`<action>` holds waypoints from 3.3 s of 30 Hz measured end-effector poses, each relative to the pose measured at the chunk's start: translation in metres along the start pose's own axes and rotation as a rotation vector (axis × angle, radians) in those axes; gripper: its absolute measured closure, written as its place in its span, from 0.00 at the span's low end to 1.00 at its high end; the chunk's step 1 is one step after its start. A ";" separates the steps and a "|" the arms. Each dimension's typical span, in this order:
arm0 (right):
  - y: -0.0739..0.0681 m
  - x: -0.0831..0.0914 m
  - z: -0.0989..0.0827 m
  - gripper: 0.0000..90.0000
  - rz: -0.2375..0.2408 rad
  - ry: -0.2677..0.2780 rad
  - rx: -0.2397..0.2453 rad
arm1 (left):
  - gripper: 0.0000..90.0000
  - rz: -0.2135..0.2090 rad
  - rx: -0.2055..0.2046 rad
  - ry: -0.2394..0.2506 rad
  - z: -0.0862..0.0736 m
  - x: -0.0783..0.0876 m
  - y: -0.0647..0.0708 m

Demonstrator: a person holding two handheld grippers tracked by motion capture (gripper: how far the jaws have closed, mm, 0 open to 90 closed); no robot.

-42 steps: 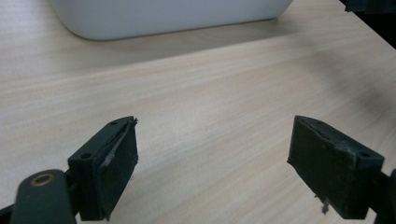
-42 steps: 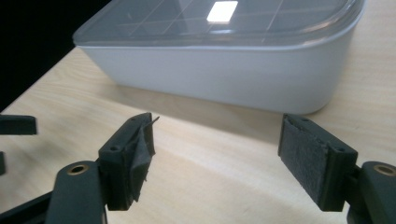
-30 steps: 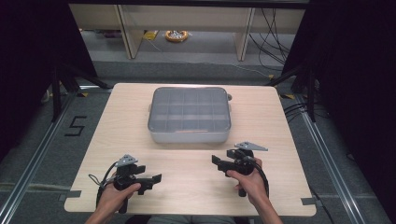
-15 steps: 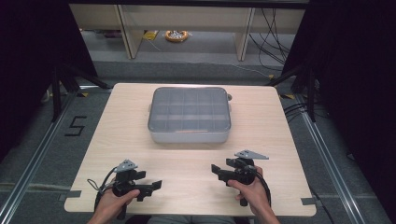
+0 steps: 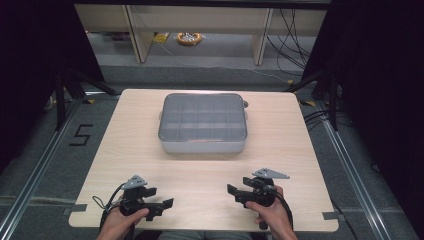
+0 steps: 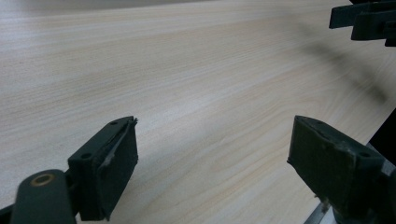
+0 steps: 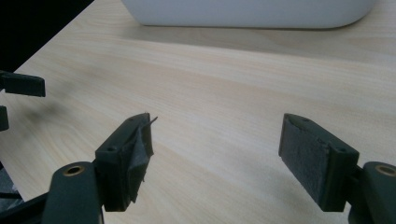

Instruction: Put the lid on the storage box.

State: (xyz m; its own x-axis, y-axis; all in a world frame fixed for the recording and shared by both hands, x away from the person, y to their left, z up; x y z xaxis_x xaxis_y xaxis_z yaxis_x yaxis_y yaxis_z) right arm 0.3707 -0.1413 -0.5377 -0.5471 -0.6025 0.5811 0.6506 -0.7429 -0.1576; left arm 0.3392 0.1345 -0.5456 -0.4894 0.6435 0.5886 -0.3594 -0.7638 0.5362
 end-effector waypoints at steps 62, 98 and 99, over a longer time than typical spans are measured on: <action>-0.020 0.051 -0.061 0.29 -0.006 -0.051 0.051 | 0.17 0.007 -0.065 -0.063 -0.044 0.024 0.017; -0.026 0.054 -0.070 0.28 0.017 -0.080 0.057 | 0.17 0.010 -0.043 -0.054 -0.043 0.027 0.013; -0.026 0.054 -0.070 0.28 0.016 -0.083 0.057 | 0.17 0.010 -0.043 -0.054 -0.043 0.026 0.013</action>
Point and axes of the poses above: each handheld gripper's, and its own axes: x roughly backward along the jaws, z roughly out of its top, y roughly to its right, the point moved 8 cm from there along -x, roughly forward along the jaws, and after that the axes turned 14 degrees about x, right-handed, at the moved point
